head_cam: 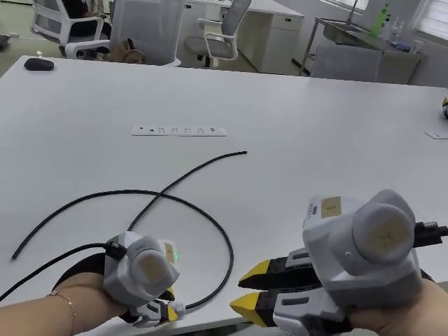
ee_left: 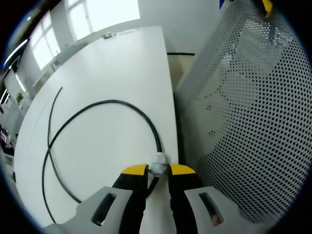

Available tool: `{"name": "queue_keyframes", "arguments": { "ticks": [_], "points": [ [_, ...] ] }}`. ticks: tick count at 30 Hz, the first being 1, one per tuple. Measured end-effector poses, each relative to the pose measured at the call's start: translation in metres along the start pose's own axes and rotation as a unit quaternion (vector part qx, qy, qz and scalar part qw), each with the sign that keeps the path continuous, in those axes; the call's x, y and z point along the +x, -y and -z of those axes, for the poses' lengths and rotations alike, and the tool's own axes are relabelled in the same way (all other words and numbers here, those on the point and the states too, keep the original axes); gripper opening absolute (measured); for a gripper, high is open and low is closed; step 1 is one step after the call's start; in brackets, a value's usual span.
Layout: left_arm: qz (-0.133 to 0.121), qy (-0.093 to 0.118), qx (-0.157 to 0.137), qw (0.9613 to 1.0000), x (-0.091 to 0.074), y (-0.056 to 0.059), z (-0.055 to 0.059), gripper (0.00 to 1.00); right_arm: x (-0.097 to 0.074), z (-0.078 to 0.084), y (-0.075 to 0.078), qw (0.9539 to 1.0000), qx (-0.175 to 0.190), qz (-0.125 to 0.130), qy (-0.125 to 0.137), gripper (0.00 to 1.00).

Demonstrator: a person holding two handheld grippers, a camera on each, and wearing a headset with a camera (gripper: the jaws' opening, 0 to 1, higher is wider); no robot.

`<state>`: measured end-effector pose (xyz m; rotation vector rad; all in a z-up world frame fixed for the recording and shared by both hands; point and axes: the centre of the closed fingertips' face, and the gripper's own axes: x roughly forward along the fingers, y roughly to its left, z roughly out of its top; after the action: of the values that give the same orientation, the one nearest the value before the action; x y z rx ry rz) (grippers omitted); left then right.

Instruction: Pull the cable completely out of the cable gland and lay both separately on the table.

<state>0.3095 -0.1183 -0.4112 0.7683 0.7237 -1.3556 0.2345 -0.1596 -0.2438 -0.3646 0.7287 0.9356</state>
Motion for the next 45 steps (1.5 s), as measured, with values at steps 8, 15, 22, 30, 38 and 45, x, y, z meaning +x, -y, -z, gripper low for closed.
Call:
{"name": "queue_keyframes", "arguments": {
  "ticks": [8, 15, 22, 30, 38, 45],
  "points": [
    [-0.001, -0.025, 0.018, 0.9995, -0.007, 0.0, 0.012, 0.18, -0.001, 0.001, 0.0, 1.0, 0.004, 0.0, 0.0, 0.19],
    [-0.019, 0.02, 0.025, 0.9993, -0.049, -0.005, -0.021, 0.17, 0.01, 0.001, -0.001, 0.9994, -0.02, -0.017, -0.022, 0.22],
    [-0.068, 0.016, 0.089, 0.9936, -0.084, -0.001, -0.043, 0.17, 0.031, -0.015, 0.002, 0.9976, -0.042, -0.051, -0.021, 0.22],
    [-0.119, 0.044, 0.138, 0.9823, -0.123, 0.015, -0.065, 0.17, 0.054, -0.03, 0.014, 0.99, -0.052, -0.126, -0.037, 0.23],
    [-0.152, 0.058, 0.171, 0.9718, -0.145, 0.018, -0.082, 0.17, 0.062, -0.045, -0.011, 0.9605, -0.037, -0.273, -0.04, 0.28],
    [-0.15, 0.038, 0.21, 0.9654, -0.14, 0.023, -0.081, 0.17, 0.068, -0.041, -0.01, 0.9524, -0.047, -0.295, -0.061, 0.14]
  ]
}}
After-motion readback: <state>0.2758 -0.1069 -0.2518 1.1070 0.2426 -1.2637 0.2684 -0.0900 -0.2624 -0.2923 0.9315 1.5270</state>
